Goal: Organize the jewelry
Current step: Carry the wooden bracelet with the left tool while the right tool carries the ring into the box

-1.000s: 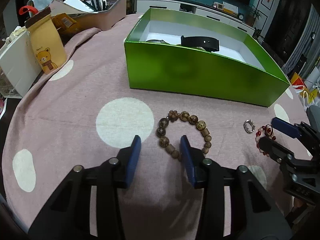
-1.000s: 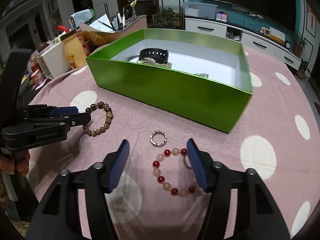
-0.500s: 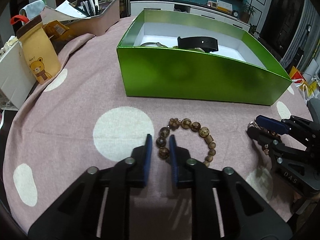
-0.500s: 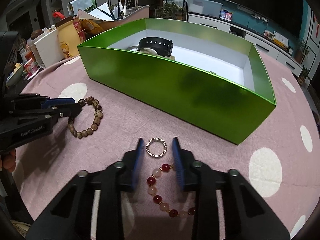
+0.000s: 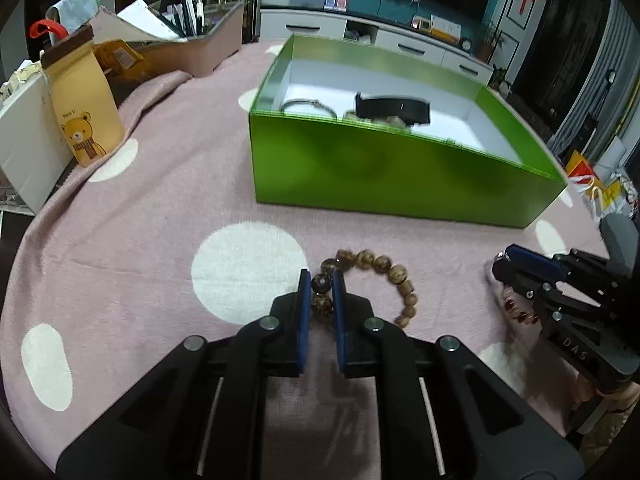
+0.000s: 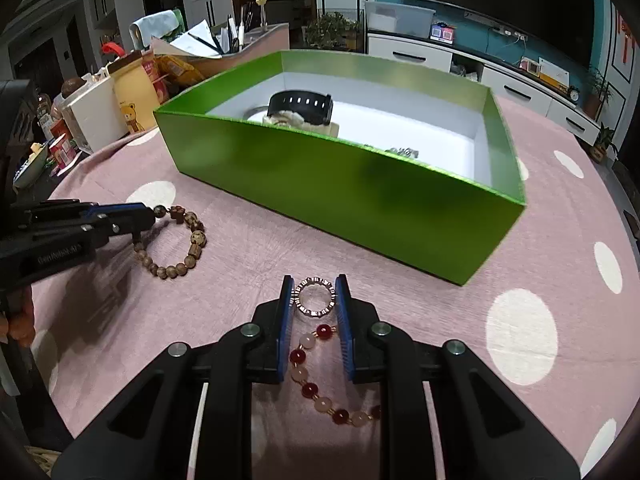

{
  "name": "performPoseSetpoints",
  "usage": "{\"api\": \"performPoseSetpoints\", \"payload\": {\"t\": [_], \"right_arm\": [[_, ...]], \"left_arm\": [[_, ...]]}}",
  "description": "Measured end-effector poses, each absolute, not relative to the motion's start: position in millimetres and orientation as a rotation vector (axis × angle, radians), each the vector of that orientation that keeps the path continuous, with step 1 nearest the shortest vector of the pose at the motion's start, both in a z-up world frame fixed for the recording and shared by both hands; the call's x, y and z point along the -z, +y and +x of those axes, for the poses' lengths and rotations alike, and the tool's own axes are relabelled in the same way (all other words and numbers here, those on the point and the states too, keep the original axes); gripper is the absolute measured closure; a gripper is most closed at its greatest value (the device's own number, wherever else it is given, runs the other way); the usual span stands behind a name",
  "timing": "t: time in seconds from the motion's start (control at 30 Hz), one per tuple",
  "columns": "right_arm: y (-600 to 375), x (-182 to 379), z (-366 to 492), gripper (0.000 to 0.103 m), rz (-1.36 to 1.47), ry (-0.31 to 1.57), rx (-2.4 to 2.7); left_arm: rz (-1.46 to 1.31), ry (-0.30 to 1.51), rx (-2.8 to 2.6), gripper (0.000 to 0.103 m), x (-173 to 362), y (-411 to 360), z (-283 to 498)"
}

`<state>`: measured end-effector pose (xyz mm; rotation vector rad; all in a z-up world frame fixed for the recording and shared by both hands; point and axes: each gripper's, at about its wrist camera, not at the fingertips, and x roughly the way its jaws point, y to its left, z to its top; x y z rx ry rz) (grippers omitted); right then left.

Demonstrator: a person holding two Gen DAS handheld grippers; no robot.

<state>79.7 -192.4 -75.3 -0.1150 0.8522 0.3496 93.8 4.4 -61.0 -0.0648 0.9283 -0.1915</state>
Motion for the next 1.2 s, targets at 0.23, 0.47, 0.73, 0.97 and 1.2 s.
{"api": "performPoseSetpoints", "payload": {"t": [0.23,0.47,0.73,0.97,1.2], "right_arm": [[-201,57,69,0.082,-0.086,0.809,-0.347],[-208,32,59,0.082,-0.073,0.746,-0.349],[-220,0,59,0.082,-0.053,0.678,-0.344],[-232,-23,68,0.082,-0.037,0.636,-0.328],[-244,-37,86,0.082,0.007,0.622,-0.311]], "left_arm": [[-0.067,0.857,0.226,0.093,30,0,83],[-0.055,0.809,0.254,0.093,3,-9,79],[-0.035,0.769,0.287,0.093,-30,-15,88],[0.002,0.734,0.302,0.093,-58,-28,105],[0.014,0.719,0.326,0.093,-77,-45,131]]}}
